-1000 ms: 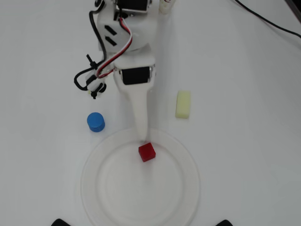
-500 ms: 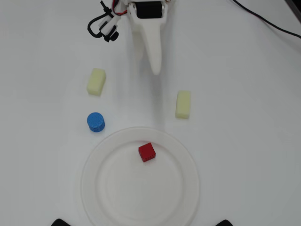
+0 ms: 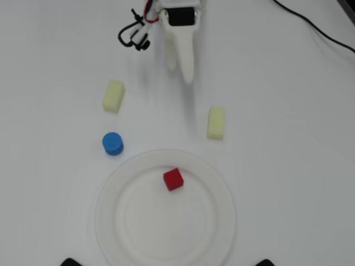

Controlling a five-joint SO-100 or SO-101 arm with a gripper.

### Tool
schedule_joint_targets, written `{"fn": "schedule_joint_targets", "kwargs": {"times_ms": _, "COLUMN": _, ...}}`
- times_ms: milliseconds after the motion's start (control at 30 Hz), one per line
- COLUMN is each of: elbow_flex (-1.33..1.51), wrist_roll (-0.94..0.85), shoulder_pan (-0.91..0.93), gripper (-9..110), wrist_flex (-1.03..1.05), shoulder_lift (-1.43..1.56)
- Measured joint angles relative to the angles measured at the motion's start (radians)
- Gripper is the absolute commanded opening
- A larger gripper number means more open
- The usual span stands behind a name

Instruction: Grasp a red block and put it in the dish.

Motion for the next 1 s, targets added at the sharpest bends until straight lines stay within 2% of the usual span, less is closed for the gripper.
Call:
{"fn": "schedule_joint_targets", "kwargs": {"times_ms": 267, "elbow_flex": 0.186, "wrist_roll": 0.015, "shoulder_pan": -0.021, "gripper": 46, "wrist_flex": 0.063, "shoulder_lift": 0.307}}
{"fn": "schedule_joint_targets", "kwargs": {"times_ms": 500, "elbow_flex": 0.259, "wrist_roll": 0.051, "shoulder_pan": -0.034, "gripper": 43, "wrist_flex": 0.186, "shoulder_lift": 0.322}}
{"fn": "schedule_joint_targets", "kwargs": {"times_ms": 567, "elbow_flex": 0.267, "wrist_roll": 0.064, "shoulder_pan": -0.034, "gripper": 36, "wrist_flex": 0.201, "shoulder_lift": 0.322}}
{"fn": "schedule_joint_targets", "kwargs": {"times_ms": 667, "elbow_flex": 0.278, "wrist_roll": 0.083, "shoulder_pan": -0.038, "gripper": 18, "wrist_flex": 0.219, "shoulder_lift": 0.322}}
{"fn": "schedule_joint_targets", "kwargs": {"times_ms": 767, "elbow_flex": 0.291, "wrist_roll": 0.084, "shoulder_pan": -0.038, "gripper": 13, "wrist_flex": 0.221, "shoulder_lift": 0.322}}
{"fn": "schedule_joint_targets", "kwargs": {"times_ms": 900, "elbow_flex": 0.305, "wrist_roll": 0.084, "shoulder_pan": -0.038, "gripper": 1, "wrist_flex": 0.221, "shoulder_lift": 0.322}}
{"fn": "schedule_joint_targets", "kwargs": {"times_ms": 1000, "elbow_flex": 0.311, "wrist_roll": 0.074, "shoulder_pan": -0.044, "gripper": 0, "wrist_flex": 0.221, "shoulder_lift": 0.322}}
